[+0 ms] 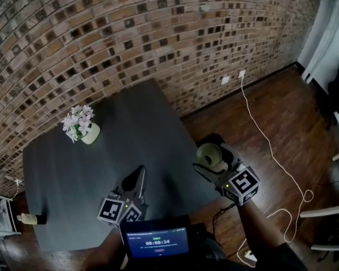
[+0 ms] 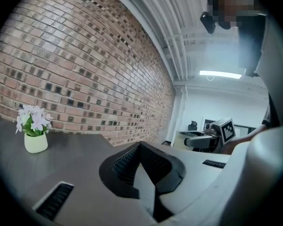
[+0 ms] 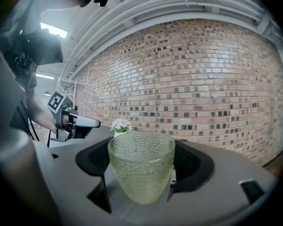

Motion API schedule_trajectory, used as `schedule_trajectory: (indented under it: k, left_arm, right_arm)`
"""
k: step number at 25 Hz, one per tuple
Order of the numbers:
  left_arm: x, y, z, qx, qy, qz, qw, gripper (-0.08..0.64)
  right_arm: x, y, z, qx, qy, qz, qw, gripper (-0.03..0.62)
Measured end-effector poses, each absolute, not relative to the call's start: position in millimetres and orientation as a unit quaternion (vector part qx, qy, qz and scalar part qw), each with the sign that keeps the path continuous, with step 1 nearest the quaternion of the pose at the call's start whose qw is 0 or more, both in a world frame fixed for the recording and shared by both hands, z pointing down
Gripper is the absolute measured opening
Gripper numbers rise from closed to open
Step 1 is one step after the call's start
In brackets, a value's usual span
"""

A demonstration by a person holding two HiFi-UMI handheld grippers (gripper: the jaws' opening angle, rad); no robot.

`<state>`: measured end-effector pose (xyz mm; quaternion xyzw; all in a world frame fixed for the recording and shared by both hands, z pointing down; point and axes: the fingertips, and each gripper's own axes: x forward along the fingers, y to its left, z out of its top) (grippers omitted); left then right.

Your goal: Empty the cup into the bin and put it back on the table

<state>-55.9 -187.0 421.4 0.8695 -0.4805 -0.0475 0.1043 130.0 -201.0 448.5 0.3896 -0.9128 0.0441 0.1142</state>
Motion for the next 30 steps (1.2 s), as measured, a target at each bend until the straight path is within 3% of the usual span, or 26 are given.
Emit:
schedule_trajectory:
  k: [17,30]
  left_arm:
    - [-34.3,-221.9,401.9,0.870,-0.483,-0.070,0.074,-0.008]
    - [65.4,-237.7,391.9,0.837,-0.539,-0.081,0.051,-0.008]
  right_arm:
    - [214.5,-225.8,428.8,0.464,-0.870,0.063,0.156,0.394]
    - [333.4,-272.2,424.5,0.415,-0.889,0.054,0.185,0.394]
